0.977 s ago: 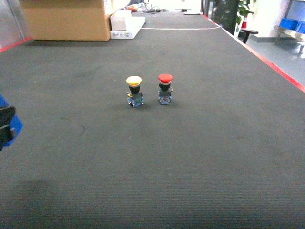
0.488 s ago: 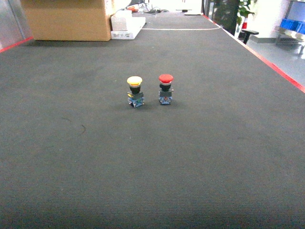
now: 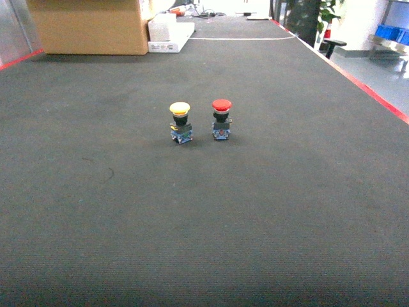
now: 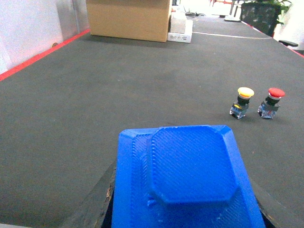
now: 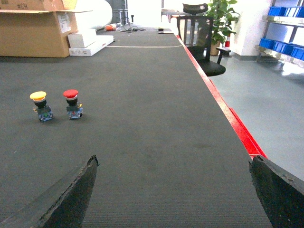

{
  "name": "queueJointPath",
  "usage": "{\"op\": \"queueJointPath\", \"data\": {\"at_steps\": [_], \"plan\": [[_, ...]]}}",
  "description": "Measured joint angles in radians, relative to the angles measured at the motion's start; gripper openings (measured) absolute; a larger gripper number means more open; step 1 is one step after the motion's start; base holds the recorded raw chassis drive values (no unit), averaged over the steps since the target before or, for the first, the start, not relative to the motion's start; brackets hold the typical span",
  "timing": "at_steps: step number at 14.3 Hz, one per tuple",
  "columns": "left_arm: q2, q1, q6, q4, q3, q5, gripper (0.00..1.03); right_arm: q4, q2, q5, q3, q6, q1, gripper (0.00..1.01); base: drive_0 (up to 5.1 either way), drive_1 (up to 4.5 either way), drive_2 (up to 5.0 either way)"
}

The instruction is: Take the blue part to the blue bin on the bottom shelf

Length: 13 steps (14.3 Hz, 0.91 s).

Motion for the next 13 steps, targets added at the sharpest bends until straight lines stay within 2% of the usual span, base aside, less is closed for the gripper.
{"op": "queueJointPath", "data": {"at_steps": [13], "plan": [[0.000,0.000,0.000,0.000,0.000,0.000,0.44,0.000,0.000,0.000,0.000,0.000,0.000,0.98,0.0,0.00,0.0]]}}
